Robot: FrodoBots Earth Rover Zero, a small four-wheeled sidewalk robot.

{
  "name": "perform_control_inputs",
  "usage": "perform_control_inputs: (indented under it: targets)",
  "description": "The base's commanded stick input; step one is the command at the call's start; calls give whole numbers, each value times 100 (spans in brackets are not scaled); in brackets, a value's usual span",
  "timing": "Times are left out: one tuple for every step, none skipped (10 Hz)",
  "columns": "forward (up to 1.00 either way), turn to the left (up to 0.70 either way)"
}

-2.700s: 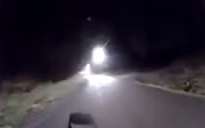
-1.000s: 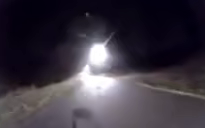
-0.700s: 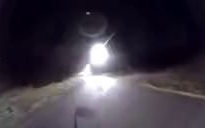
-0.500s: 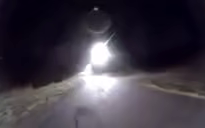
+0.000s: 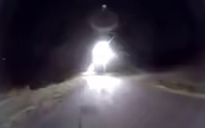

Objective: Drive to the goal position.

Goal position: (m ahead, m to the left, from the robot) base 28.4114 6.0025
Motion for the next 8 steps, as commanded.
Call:
perform_control_inputs:
  targets:
    - [100,3]
    - [100,3]
    - [100,3]
    - [100,3]
    - [100,3]
    - [100,3]
    - [100,3]
    - [100,2]
